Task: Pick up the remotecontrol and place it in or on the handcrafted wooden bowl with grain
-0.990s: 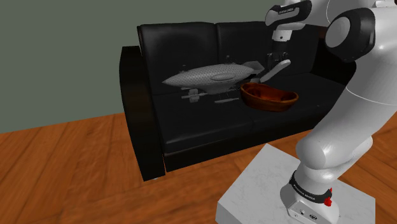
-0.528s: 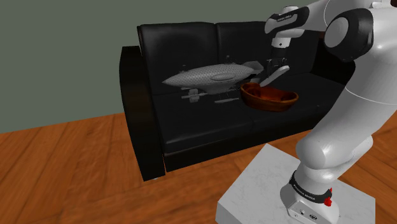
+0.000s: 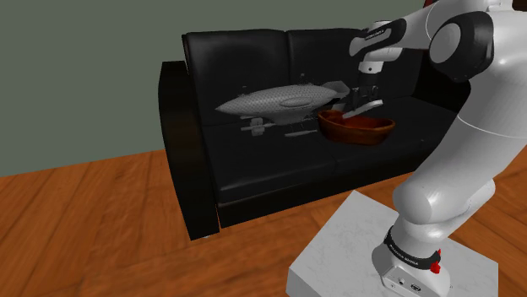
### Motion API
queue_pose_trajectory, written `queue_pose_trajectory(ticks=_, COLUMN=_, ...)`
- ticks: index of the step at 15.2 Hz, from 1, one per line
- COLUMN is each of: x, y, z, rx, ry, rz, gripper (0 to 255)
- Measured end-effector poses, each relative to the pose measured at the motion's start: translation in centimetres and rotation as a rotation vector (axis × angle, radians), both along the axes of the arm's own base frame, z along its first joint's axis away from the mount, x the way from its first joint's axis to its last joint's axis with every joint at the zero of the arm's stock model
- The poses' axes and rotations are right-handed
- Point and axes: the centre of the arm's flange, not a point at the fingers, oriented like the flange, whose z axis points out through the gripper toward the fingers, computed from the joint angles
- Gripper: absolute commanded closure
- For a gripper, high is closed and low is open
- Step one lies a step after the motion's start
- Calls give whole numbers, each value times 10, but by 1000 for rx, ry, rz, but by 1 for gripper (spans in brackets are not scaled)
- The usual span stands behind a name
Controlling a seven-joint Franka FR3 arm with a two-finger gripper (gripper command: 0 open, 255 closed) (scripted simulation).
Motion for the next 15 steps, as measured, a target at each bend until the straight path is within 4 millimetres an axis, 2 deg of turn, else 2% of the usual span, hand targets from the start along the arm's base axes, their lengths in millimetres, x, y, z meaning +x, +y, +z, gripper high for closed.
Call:
queue_pose_trajectory(ticks=6, x=2, y=0, z=-3, rx=1, ry=1, rz=1, gripper=255)
queue_pose_trajectory(ticks=7, x=2, y=0, z=-3, rx=1, ry=1, rz=1, gripper=0)
queue_pose_trajectory(ticks=13, x=2, y=0, z=-3, rx=1, ry=1, rz=1, gripper=0)
queue_pose_trajectory(ticks=15, x=2, y=-1, z=12, rx=0, ry=0, rz=1, gripper=0)
